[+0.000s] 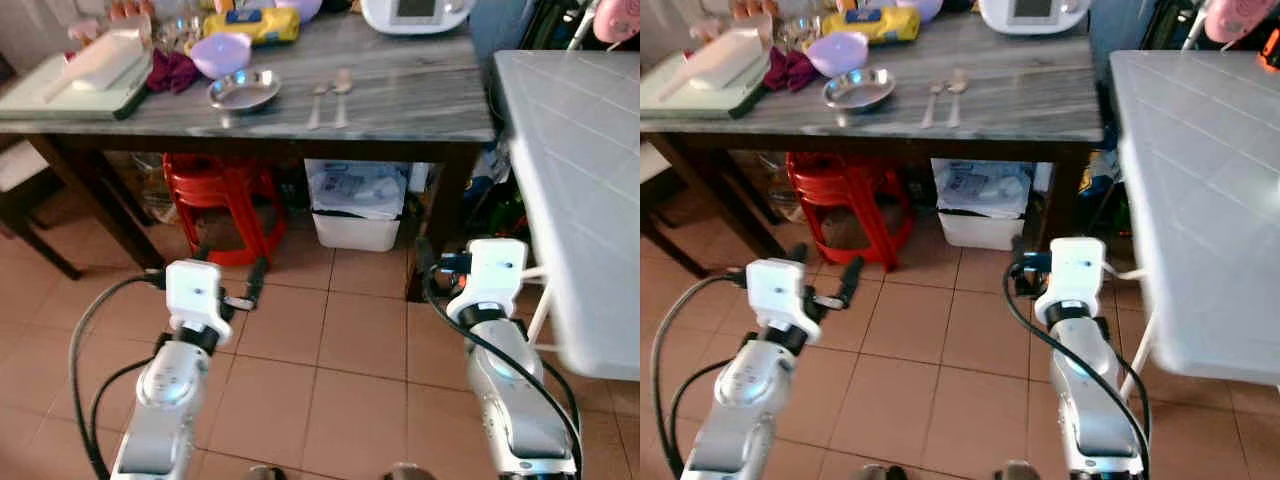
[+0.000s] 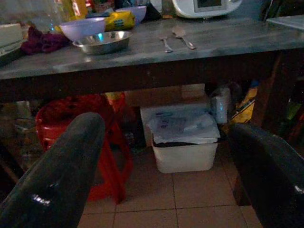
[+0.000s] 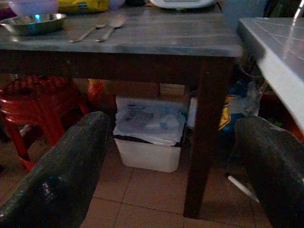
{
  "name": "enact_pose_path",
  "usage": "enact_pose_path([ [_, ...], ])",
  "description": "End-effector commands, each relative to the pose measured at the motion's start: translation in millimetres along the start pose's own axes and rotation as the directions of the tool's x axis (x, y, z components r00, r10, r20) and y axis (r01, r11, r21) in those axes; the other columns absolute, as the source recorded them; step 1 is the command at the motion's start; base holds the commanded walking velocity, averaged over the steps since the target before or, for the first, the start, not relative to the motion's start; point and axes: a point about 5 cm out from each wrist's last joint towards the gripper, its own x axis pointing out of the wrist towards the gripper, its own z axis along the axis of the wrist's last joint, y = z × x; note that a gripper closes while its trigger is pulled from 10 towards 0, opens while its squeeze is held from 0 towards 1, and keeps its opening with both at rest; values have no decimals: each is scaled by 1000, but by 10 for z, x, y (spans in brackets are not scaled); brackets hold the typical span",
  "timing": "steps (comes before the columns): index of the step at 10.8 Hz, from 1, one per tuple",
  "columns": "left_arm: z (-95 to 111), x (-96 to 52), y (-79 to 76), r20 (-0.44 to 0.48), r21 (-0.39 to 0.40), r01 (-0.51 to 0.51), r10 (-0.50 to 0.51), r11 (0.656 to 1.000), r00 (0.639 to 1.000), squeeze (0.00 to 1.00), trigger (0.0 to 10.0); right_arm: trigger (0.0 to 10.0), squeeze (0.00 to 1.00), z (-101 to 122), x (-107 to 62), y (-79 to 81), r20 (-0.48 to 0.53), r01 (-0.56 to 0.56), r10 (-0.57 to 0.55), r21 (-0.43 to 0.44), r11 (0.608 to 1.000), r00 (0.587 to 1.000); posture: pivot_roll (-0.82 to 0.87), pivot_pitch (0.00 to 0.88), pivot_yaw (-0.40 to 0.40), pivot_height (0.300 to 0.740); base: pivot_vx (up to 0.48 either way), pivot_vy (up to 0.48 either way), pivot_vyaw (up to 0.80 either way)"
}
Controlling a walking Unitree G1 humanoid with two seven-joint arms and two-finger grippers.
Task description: Setting the table
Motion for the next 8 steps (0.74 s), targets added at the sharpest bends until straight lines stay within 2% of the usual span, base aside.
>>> enact_pose_path([
  [1, -2, -7, -41, -2, -6, 15, -15, 1000, 1000, 0, 10000, 10000, 0, 7, -4, -59, 6, 21, -21, -4, 1000, 1000, -74, 153, 91, 740, 0, -398, 0],
  [2, -2, -7, -41, -3, -8, 16, -16, 1000, 1000, 0, 10000, 10000, 0, 7, 0, -51, 3, 18, -18, 10, 1000, 1000, -74, 153, 91, 740, 0, -401, 0],
  [3, -1, -8, -41, -2, -10, 16, -16, 1000, 1000, 0, 10000, 10000, 0, 2, -3, -53, -2, 20, -20, 11, 1000, 1000, -73, 155, 91, 740, 0, -401, -581],
  [8, 30, 0, -70, 4, -20, 32, -32, 999, 999, 0, 10000, 10000, 0, 32, -51, -41, 24, 17, -17, -19, 1000, 1000, -80, 168, 100, 740, 0, -402, 0],
])
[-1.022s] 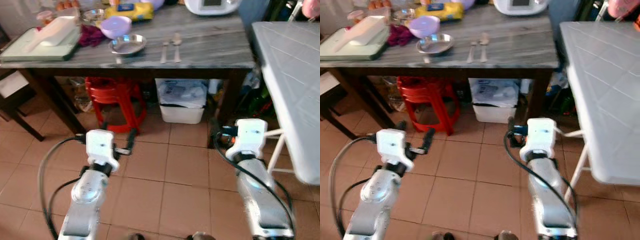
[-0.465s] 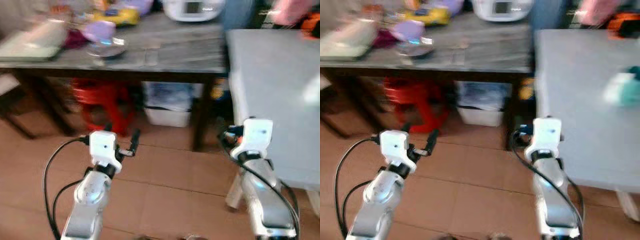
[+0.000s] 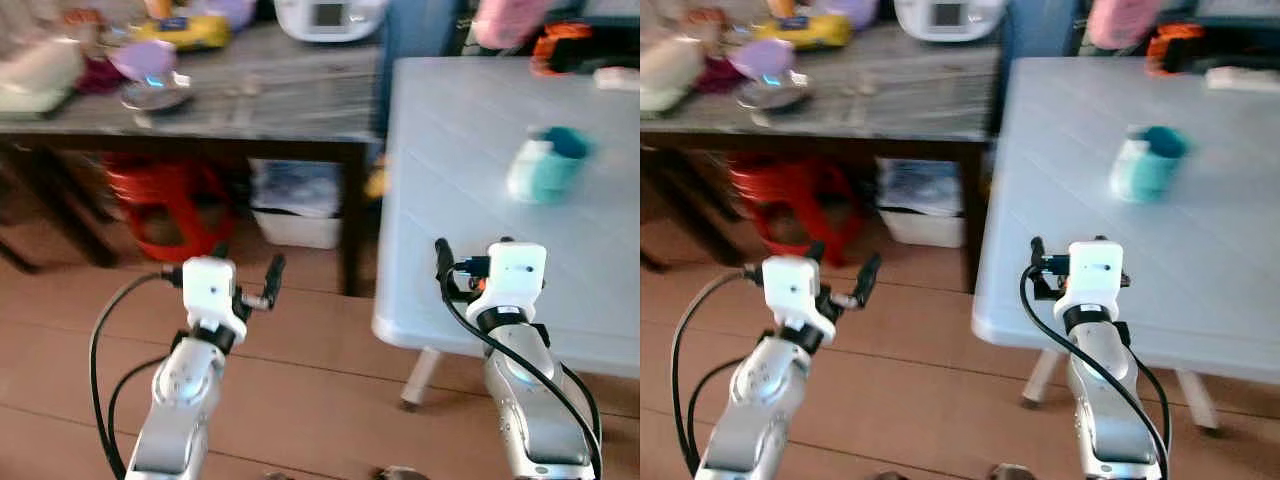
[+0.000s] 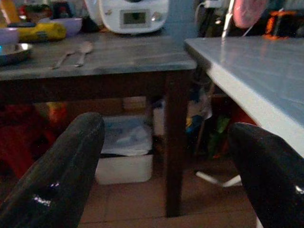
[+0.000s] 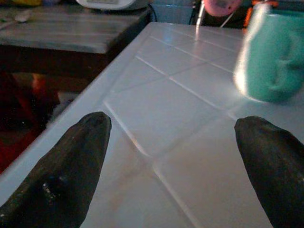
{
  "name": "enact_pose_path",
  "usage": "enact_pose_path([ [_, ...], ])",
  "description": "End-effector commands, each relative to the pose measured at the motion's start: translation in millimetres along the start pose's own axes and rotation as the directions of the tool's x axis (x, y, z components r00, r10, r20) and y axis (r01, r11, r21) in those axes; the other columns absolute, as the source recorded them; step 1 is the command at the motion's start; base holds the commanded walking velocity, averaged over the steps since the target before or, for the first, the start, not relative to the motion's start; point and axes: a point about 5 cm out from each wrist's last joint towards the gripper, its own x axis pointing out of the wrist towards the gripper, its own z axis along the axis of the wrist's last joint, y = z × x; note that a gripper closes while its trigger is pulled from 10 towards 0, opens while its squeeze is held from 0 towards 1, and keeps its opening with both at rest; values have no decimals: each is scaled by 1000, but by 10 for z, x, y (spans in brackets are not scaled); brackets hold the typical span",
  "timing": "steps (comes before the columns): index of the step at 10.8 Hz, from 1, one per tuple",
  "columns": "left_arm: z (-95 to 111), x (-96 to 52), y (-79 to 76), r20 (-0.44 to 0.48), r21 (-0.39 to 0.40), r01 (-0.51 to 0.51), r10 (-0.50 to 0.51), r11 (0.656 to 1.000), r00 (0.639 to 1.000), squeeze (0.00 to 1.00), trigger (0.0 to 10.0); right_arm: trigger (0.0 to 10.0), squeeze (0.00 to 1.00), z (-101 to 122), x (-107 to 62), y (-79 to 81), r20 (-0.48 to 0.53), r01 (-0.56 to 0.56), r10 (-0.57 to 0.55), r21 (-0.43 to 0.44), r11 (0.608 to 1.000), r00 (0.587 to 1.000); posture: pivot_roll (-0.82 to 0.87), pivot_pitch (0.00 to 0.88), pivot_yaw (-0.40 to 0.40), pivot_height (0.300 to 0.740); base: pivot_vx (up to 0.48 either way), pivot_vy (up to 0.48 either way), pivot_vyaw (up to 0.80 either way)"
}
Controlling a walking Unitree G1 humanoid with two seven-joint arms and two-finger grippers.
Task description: Setting the table
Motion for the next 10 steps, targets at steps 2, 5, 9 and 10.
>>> enact_pose_path([
  [2, -30, -41, 66, -23, 9, -11, 11, 1000, 1000, 0, 10000, 10000, 0, 53, -6, 80, 25, -16, 16, 14, 1000, 1000, -80, 168, 100, 740, 0, -401, -400],
  [5, -31, -37, 52, -24, 8, -9, 9, 1000, 1000, 0, 10000, 10000, 0, 63, -8, 84, 33, -22, 22, 10, 1000, 999, -83, 172, 101, 740, 0, -401, -260],
  [9, -51, -46, 47, -25, -19, 4, -4, 1000, 1000, 0, 10000, 10000, 0, 55, -9, 84, 33, -30, 30, -1, 1000, 999, -84, 173, 95, 740, 0, 0, 0],
  [10, -47, -48, 51, -22, -13, 11, -11, 1000, 1000, 0, 10000, 10000, 0, 58, -8, 88, 36, -32, 32, -2, 999, 999, -85, 172, 95, 740, 0, 0, 0],
])
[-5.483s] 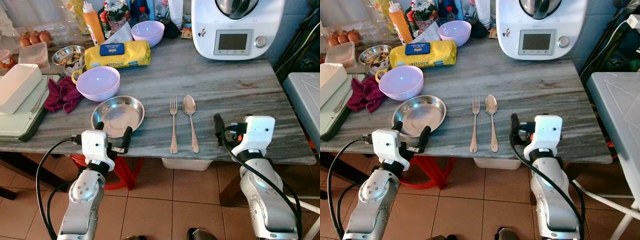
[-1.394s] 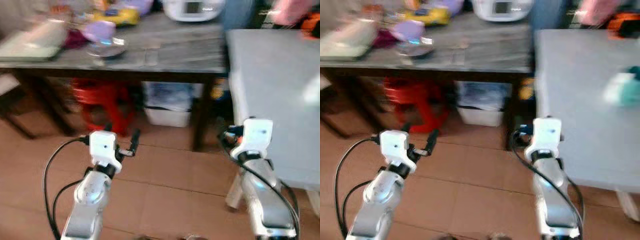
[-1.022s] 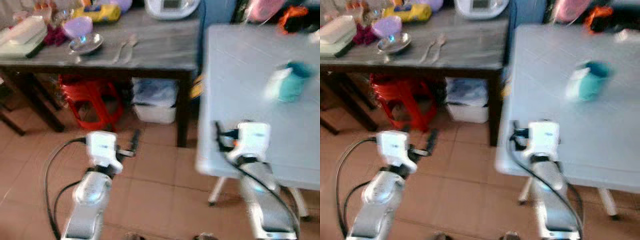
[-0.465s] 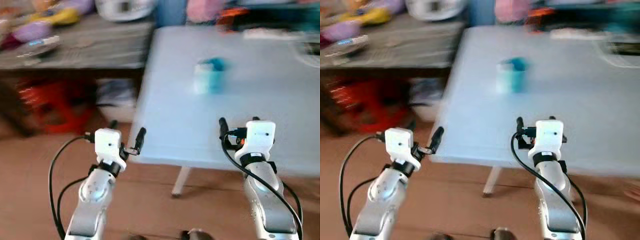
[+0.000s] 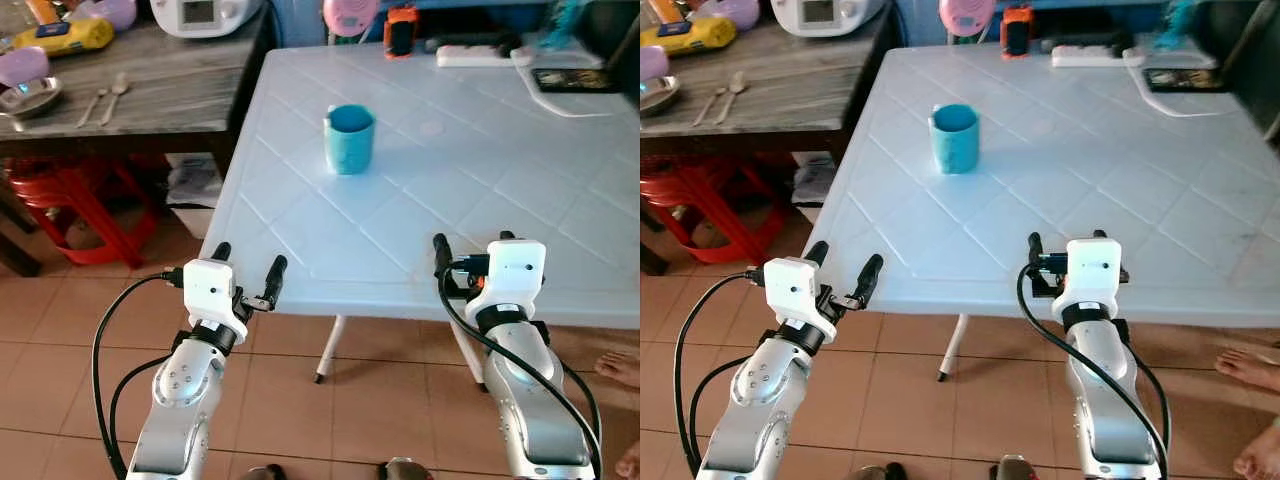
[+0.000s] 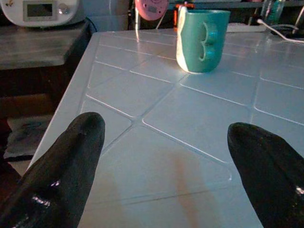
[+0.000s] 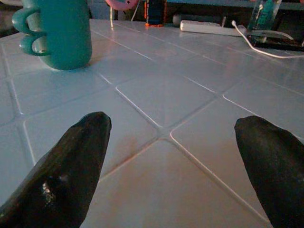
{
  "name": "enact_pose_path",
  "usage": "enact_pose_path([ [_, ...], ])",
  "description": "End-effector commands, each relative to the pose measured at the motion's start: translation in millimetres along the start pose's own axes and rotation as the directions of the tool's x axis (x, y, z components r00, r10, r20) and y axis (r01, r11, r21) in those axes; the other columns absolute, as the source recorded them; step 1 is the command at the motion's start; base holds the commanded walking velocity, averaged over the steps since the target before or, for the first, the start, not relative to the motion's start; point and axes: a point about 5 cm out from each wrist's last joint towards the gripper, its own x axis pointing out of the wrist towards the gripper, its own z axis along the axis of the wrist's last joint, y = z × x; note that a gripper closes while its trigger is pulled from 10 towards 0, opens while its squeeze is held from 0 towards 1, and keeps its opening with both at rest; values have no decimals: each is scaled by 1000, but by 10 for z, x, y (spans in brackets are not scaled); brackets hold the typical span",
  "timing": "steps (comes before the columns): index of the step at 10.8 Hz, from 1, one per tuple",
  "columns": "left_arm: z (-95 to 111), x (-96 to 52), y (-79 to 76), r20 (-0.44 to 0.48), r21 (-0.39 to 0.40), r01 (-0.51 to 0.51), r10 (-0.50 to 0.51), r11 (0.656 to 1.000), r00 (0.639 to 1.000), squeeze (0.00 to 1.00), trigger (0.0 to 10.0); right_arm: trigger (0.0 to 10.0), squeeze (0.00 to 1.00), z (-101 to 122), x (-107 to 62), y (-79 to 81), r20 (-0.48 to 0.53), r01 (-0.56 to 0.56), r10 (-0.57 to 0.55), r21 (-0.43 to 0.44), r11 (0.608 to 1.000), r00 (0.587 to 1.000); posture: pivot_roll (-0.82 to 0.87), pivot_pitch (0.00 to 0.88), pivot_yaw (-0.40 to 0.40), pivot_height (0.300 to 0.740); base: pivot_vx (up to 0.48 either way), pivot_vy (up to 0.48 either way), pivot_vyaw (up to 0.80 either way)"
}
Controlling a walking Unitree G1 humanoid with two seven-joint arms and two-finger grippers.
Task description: Setting the table
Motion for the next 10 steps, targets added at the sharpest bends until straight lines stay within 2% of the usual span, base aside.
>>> enact_pose_path([
  [1, -5, -30, 55, -1, 11, 10, -10, 1000, 1000, 0, 10000, 10000, 0, 60, 7, 79, 38, -35, 36, -36, 999, 999, -85, 171, 93, 740, 0, 0, 0],
  [2, -6, -32, 45, -1, 10, 21, -21, 1000, 1000, 0, 10000, 10000, 0, 68, 5, 77, 44, -34, 37, -55, 998, 998, -85, 171, 93, 740, 0, 0, 788],
  [4, -7, -32, 36, -1, 15, 29, -29, 999, 1000, 0, 10000, 10000, 0, 66, 5, 79, 43, -35, 37, -37, 999, 998, -83, 169, 93, 740, 120, 0, 781],
  [10, -13, -37, -2, 3, 8, 59, -59, 998, 998, 0, 10000, 10000, 0, 49, -18, 60, 44, -8, 8, -8, 1000, 999, -87, 178, 97, 740, 261, 0, 0],
])
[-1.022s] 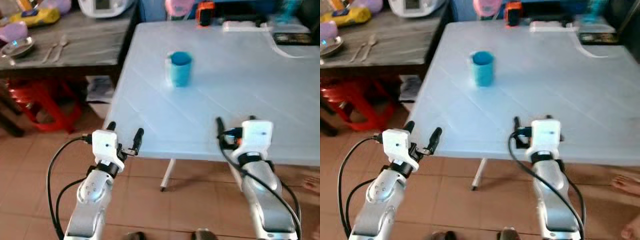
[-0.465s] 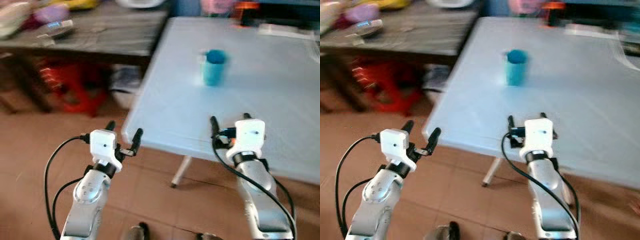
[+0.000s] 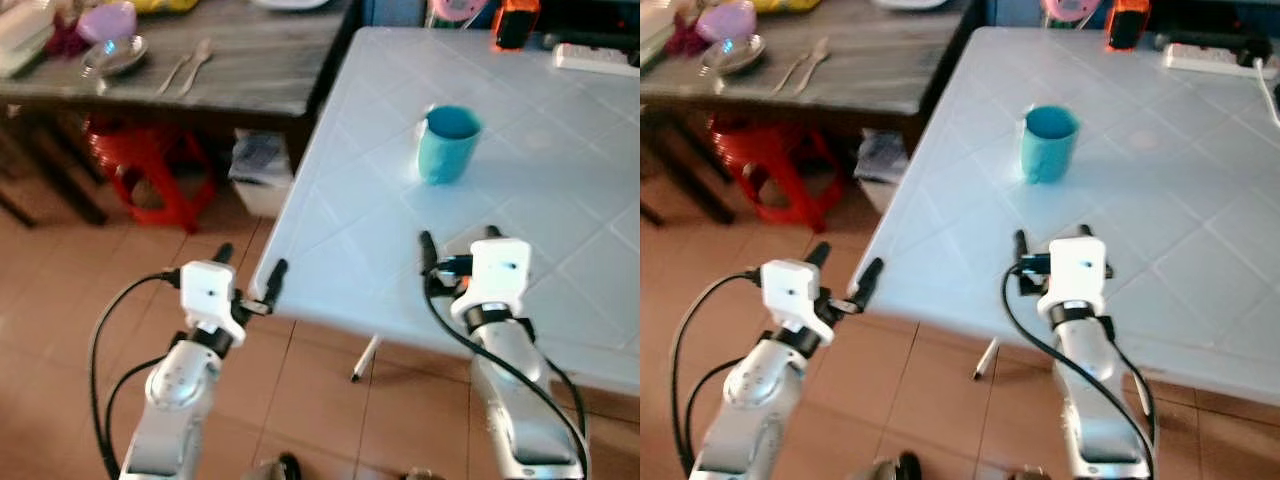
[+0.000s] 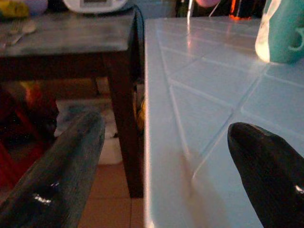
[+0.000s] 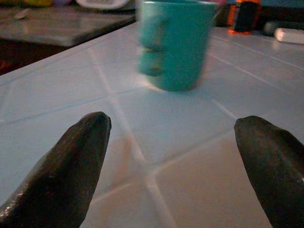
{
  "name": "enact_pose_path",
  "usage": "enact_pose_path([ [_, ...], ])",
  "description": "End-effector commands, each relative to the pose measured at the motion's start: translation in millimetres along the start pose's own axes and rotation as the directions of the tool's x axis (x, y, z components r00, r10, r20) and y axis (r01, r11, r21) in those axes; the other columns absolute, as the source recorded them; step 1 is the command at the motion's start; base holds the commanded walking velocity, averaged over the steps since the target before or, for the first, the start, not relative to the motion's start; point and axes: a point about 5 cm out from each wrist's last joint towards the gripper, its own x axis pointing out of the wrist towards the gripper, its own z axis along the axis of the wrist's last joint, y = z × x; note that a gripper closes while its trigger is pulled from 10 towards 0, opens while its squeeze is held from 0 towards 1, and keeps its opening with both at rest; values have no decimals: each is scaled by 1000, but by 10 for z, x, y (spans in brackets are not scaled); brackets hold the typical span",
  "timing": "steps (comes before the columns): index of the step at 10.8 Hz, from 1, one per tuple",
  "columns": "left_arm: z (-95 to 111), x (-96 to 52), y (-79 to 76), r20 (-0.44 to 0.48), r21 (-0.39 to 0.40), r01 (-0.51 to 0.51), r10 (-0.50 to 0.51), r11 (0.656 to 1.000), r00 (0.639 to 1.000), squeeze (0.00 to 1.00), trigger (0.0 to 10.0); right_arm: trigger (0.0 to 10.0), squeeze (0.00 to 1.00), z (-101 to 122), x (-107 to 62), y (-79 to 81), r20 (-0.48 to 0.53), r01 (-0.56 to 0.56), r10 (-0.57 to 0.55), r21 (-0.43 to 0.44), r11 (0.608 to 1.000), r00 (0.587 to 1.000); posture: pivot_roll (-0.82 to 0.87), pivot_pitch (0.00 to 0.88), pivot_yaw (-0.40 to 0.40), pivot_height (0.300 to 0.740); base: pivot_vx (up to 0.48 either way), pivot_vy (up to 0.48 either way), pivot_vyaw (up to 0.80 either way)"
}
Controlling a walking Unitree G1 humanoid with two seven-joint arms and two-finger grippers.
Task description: Setting the table
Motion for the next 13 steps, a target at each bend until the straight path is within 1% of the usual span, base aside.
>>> enact_pose_path([
  [1, -21, -10, -31, -4, -3, 15, -15, 1000, 1000, 0, 10000, 10000, 0, 0, -22, -44, 1, 20, -20, 4, 1000, 1000, -87, 178, 97, 740, 274, 0, 0],
  [2, -31, -15, -29, -9, -5, 13, -13, 1000, 1000, 0, 10000, 10000, 0, -1, -26, -28, 1, 11, -11, 6, 1000, 1000, -87, 178, 97, 740, 277, 0, 0],
  [6, -66, -39, -25, -19, -18, 12, -13, 1000, 1000, 0, 10000, 10000, 0, -46, -61, 24, -14, -12, 12, 16, 1000, 1000, -83, 188, 101, 740, 0, 0, 0],
  [8, -81, -51, -62, -25, -37, 48, -49, 998, 999, 0, 10000, 10000, 0, -31, -57, 86, -6, -32, 32, 15, 999, 999, -82, 189, 102, 740, 0, 0, 0],
  [9, -91, -69, -106, -20, -60, 90, -92, 994, 996, 0, 10000, 10000, 0, -2, -21, 116, 9, -32, 32, 11, 999, 999, -82, 189, 102, 740, 0, 0, 0],
  [10, -113, -114, -185, -24, -71, 173, -175, 982, 984, 0, 10000, 10000, 0, 53, 73, 138, 34, -18, 18, -1, 1000, 999, -76, 197, 103, 740, 0, 0, 0],
  [12, -130, -140, -172, -37, -67, 179, -181, 982, 983, 0, 10000, 10000, 0, 133, 283, 142, 65, -2, 2, -7, 1000, 998, -65, 214, 99, 740, 0, 0, 0],
  [13, -128, -147, -172, -37, -68, 180, -182, 981, 983, 0, 10000, 10000, 0, 158, 341, 145, 73, -3, 3, -3, 1000, 997, -60, 223, 99, 740, 0, 0, 0],
])
